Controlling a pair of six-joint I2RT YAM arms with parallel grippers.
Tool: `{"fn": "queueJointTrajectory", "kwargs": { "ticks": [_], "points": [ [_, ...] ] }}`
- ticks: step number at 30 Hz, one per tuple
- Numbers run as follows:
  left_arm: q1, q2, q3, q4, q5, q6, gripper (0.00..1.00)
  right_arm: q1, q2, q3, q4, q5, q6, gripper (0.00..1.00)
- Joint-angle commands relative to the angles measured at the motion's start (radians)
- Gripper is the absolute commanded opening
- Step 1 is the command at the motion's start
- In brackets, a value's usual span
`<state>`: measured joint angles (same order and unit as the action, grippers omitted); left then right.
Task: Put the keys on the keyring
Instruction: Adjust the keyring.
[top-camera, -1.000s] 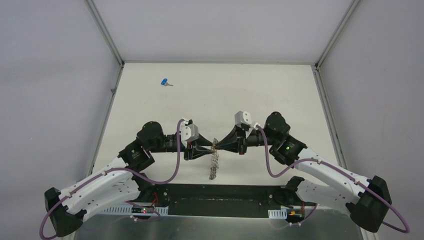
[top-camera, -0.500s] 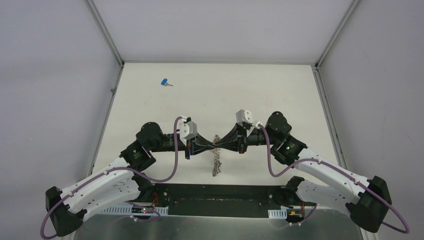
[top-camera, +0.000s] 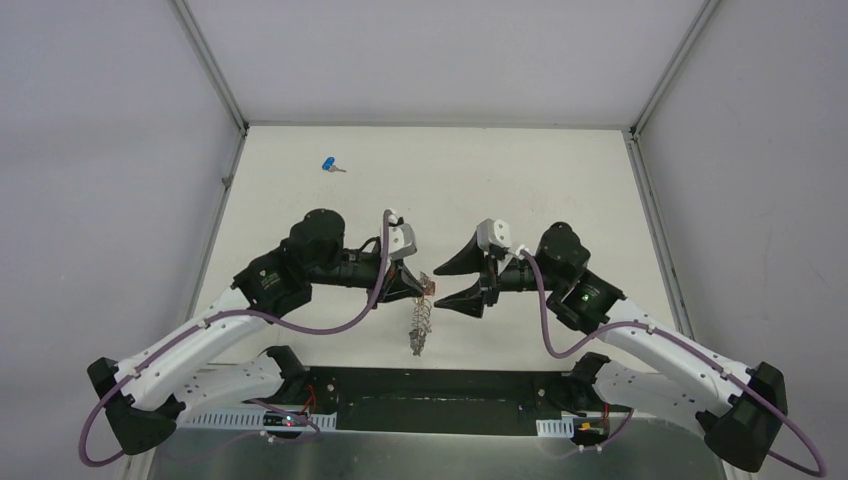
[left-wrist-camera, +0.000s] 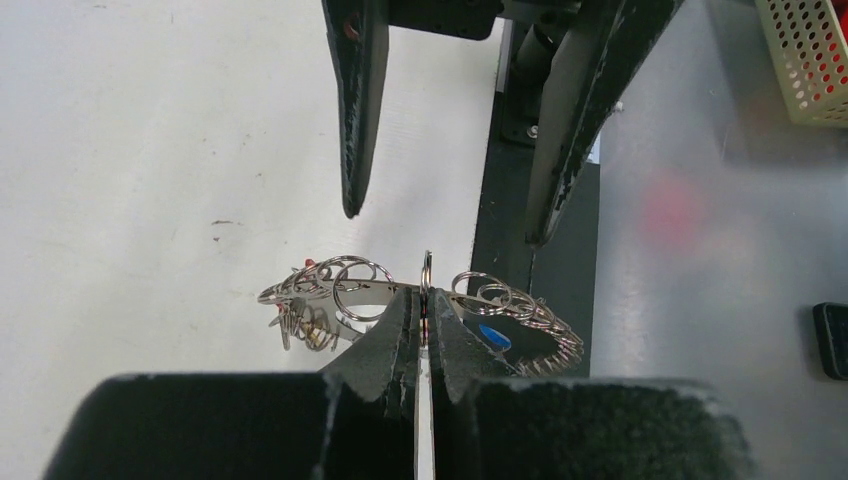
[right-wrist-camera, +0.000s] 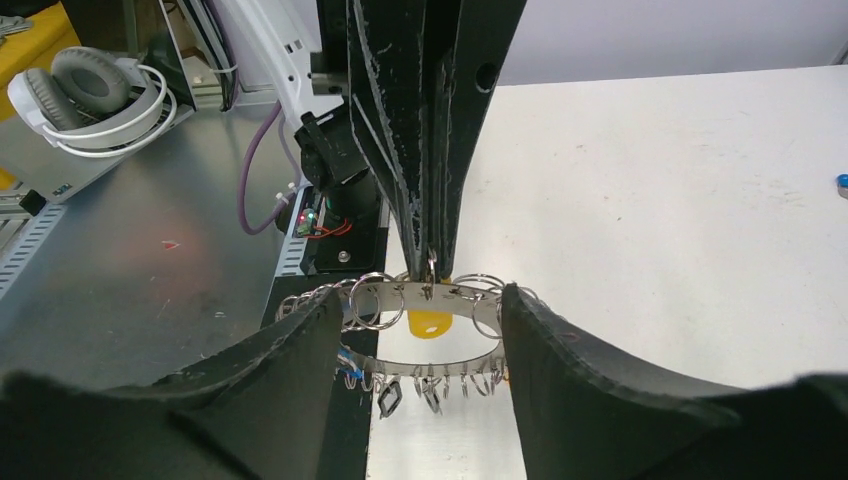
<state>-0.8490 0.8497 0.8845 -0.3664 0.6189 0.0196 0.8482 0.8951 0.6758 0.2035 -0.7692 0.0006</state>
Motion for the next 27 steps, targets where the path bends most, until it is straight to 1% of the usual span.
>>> {"fn": "queueJointTrajectory", "kwargs": {
  "ticks": [1,4,7,12,15,19,24,27],
  "points": [
    [0.004,0.094,0.218,-0.287,0.004,0.097,0.0,0.002,0.02,0.089,-0.078,-0.012,-0.039,0.6],
    [0.003,0.174,0.345,-0.452,-0.026,0.121,0.0,0.003,0.04,0.104,-0.072,-0.012,-0.019,0.54],
    [0.003,0.247,0.468,-0.601,-0.039,0.149,0.0,0.004,0.06,0.105,-0.021,0.005,0.03,0.5],
    [-0.001,0.34,0.64,-0.811,-0.104,0.175,0.0,0.013,0.108,0.096,0.11,0.007,0.118,0.47],
    [-0.004,0.387,0.718,-0.877,-0.113,0.174,0.0,0.024,0.139,0.094,0.161,0.029,0.152,0.46],
    [-0.012,0.428,0.773,-0.934,-0.119,0.169,0.0,0.039,0.179,0.101,0.229,0.04,0.193,0.43],
    [-0.029,0.452,0.804,-0.959,-0.134,0.172,0.0,0.071,0.216,0.105,0.303,0.041,0.231,0.37],
    [-0.035,0.451,0.807,-0.96,-0.14,0.175,0.0,0.085,0.231,0.107,0.316,0.047,0.235,0.32]
  ]
}}
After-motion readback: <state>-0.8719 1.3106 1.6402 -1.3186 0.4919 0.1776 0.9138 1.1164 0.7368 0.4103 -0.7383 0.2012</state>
